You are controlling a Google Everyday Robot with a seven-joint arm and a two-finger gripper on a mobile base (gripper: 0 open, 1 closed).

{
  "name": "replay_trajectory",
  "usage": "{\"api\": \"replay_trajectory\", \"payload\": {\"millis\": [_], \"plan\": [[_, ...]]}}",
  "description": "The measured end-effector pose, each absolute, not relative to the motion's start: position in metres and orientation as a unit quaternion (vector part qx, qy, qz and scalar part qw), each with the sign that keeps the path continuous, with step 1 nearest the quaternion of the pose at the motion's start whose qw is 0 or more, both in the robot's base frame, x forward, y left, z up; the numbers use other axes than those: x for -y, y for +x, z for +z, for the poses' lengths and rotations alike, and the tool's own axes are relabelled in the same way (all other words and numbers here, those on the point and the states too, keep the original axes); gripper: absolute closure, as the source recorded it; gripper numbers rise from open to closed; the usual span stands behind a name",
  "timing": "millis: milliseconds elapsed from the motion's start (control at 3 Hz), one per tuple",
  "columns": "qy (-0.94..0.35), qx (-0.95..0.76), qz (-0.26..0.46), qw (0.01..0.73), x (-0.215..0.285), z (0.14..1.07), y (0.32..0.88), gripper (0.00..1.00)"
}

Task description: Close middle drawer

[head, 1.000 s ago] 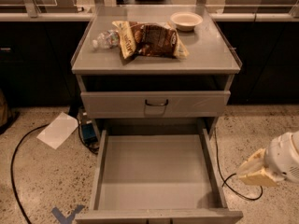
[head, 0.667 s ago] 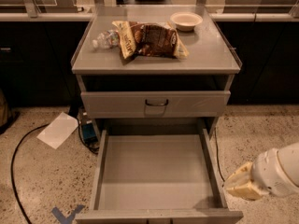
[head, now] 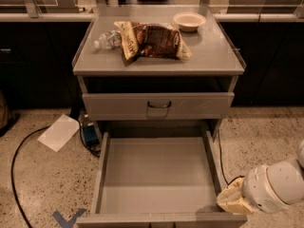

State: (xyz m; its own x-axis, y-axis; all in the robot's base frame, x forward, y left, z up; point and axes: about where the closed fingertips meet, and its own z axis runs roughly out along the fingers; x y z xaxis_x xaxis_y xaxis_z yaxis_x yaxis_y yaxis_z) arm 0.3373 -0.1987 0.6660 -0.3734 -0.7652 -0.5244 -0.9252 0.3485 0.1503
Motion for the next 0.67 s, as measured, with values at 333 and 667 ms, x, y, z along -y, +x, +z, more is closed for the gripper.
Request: {"api": "replay_trajectory", "payload": {"millis": [333,667], "plan": [[-0.527,-0.795,0.233,0.189,0.196,0.65,0.333,1.0],[-0.523,-0.794,0.243,0.19,0.192,0.608,0.325,1.0]]}}
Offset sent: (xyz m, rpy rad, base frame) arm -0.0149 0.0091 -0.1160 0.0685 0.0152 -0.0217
